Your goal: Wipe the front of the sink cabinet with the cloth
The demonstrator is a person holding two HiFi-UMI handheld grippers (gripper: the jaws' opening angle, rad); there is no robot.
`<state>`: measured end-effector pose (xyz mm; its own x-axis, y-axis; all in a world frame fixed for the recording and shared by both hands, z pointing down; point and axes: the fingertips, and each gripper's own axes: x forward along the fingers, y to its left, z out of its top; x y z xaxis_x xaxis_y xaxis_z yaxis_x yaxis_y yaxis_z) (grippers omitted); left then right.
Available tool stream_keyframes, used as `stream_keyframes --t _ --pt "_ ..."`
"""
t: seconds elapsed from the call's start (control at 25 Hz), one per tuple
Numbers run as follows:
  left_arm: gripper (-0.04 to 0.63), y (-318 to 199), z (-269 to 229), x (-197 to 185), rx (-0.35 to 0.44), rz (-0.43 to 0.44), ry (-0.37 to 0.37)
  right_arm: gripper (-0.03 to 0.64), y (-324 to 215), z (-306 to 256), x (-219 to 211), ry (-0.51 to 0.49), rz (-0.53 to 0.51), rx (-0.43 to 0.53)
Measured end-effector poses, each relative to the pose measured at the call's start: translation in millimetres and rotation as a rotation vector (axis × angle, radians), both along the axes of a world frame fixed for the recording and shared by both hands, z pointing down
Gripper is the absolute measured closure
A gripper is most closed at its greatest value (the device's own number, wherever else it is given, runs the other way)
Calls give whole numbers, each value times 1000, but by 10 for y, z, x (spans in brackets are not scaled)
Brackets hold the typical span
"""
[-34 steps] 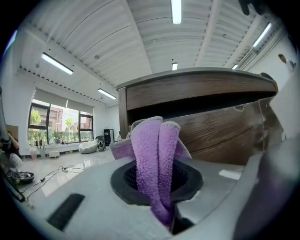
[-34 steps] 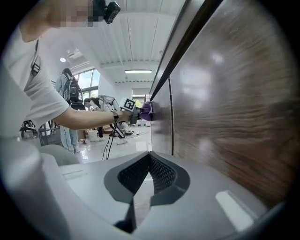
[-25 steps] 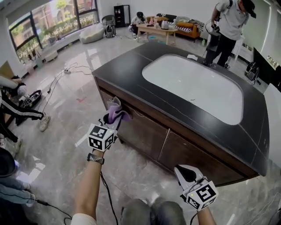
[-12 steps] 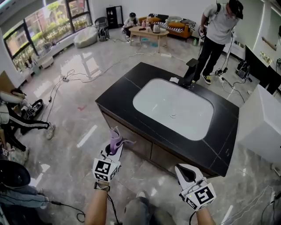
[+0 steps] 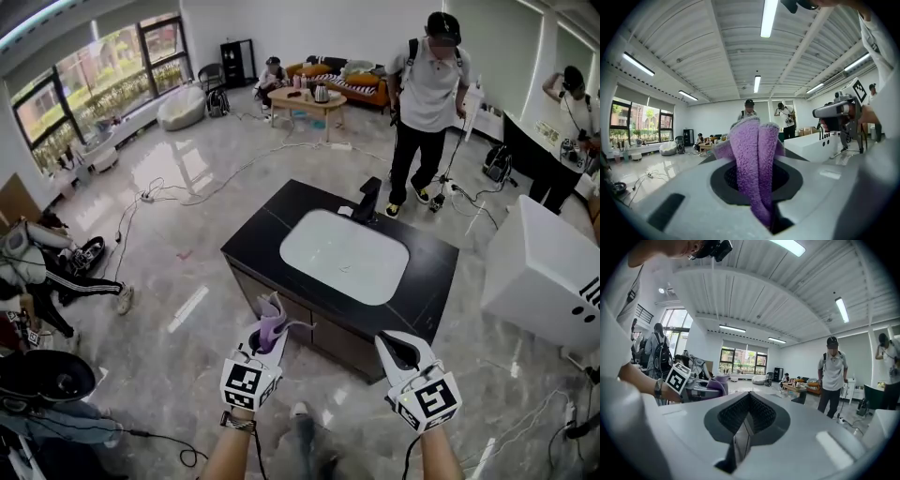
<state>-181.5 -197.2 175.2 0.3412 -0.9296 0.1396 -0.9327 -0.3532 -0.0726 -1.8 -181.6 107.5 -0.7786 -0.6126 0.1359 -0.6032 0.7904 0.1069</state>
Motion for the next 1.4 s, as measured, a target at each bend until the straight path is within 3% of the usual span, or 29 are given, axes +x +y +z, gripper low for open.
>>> stream_keyframes --t 0.36,0.72,1.04,1.4 --pt "543 1142 -1384 715 21 62 12 611 997 -1358 513 -48 59 36" --pt "543 1708 -2185 1155 78 110 -9 611 1553 -1937 733 -68 53 39" --pt "543 1714 -2517 1108 118 150 -51 612 1570 -2252 633 -68 120 94" --pt "543 1685 -2448 1073 109 167 -49 612 1546 -2180 525 -38 123 90"
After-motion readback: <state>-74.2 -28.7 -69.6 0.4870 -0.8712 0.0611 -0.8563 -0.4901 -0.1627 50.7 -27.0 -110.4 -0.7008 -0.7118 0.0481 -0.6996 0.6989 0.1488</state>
